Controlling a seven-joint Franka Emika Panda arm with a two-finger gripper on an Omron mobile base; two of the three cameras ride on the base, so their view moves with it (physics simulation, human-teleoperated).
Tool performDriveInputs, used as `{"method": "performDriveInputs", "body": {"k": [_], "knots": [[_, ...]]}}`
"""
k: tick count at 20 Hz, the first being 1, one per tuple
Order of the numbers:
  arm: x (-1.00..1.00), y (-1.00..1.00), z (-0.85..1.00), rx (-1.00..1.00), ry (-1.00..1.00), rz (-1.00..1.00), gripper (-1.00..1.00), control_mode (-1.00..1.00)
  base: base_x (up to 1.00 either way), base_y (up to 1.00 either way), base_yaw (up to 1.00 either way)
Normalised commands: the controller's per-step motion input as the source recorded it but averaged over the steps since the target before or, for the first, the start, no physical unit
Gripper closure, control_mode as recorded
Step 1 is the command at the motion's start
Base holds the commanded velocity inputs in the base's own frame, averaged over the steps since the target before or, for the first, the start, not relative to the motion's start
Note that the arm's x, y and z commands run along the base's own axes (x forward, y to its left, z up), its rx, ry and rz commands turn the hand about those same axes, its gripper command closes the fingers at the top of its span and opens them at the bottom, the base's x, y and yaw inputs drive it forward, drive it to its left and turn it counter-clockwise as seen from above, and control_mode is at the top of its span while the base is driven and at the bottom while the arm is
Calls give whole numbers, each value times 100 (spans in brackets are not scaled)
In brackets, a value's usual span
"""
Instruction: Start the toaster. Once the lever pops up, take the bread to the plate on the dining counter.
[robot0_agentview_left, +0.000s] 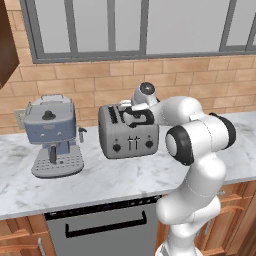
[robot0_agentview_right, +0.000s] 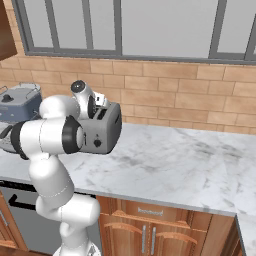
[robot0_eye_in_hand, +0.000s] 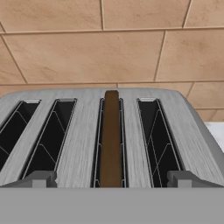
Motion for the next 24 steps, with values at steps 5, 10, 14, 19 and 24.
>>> {"method": "performDriveInputs", "body": {"k": [5,10,14,19,24], "knots": [[2,0,0,0,0,0,-100,-100,0,0,0],[0,0,0,0,0,0,100,-100,0,0,0],[0,0,0,0,0,0,100,-100,0,0,0],[0,0,0,0,0,0,100,-100,0,0,0],[0,0,0,0,0,0,100,-100,0,0,0]]}}
